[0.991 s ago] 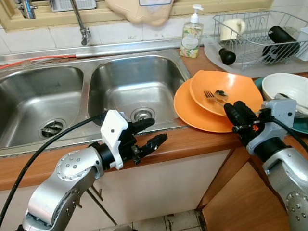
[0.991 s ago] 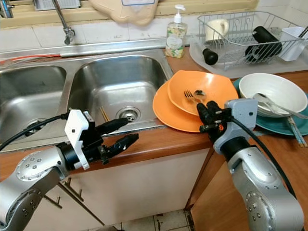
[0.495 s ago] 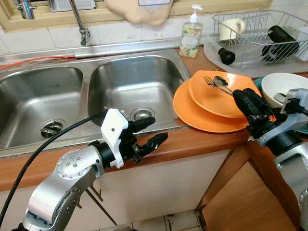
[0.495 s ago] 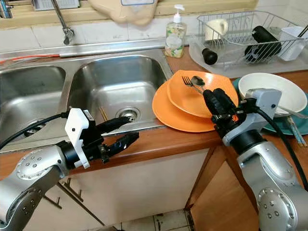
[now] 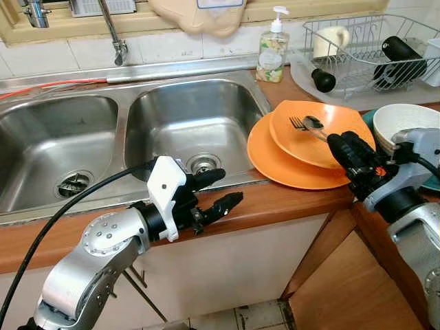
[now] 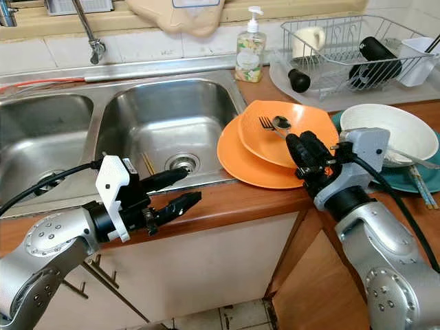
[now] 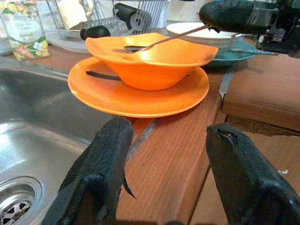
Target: Kitchen organization
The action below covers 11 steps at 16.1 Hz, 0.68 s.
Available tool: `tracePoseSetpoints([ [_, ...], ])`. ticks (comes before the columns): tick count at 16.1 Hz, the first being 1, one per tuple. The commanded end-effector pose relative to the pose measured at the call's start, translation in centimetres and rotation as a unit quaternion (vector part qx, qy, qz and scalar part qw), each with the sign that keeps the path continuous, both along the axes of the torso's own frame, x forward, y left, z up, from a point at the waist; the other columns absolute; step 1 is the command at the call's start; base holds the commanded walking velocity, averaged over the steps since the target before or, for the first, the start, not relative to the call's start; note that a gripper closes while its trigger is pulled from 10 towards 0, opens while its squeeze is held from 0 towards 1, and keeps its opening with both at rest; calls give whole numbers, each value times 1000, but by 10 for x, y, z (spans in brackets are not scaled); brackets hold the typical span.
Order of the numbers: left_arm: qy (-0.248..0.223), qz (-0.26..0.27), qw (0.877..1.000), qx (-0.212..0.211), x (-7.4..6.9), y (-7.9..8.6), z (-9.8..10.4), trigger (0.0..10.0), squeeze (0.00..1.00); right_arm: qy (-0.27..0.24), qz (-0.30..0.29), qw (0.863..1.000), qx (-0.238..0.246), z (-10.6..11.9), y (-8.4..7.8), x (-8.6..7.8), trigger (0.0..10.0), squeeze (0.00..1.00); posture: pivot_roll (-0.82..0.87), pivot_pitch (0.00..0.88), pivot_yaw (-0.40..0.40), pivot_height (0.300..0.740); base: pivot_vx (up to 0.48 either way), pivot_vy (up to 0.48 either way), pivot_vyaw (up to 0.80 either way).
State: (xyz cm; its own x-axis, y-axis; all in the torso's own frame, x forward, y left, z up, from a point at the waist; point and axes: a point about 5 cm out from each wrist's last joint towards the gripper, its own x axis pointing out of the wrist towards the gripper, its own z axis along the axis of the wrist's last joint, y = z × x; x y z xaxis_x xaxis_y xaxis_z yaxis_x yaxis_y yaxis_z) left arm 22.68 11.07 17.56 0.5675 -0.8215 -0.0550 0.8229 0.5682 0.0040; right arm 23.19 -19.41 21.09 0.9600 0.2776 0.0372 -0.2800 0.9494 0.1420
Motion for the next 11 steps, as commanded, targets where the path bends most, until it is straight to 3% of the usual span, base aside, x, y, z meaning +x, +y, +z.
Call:
tracePoseSetpoints([
  [1,-3,-6,1000,6,0,-1,1,10000,0,-5,-5,1000,-8,2,1,2,10000,0,-152,0,66,740,0,0,0],
  [2,-3,-7,1000,6,-1,-1,1,10000,0,-6,-7,1000,-5,2,1,3,10000,12,-150,0,64,740,0,0,0],
  [3,-3,-7,1000,5,-1,-1,1,10000,0,-8,-10,1000,-3,2,0,4,10000,1000,-146,0,60,740,0,0,0],
  [7,-2,-6,1000,-2,-2,-1,2,10000,0,-32,18,999,25,10,3,3,10000,1000,-144,0,57,740,0,0,0],
  [11,-1,-7,1000,-3,-2,-2,2,10000,0,-60,-8,997,57,21,-11,2,10000,1000,-145,0,57,740,0,0,0],
])
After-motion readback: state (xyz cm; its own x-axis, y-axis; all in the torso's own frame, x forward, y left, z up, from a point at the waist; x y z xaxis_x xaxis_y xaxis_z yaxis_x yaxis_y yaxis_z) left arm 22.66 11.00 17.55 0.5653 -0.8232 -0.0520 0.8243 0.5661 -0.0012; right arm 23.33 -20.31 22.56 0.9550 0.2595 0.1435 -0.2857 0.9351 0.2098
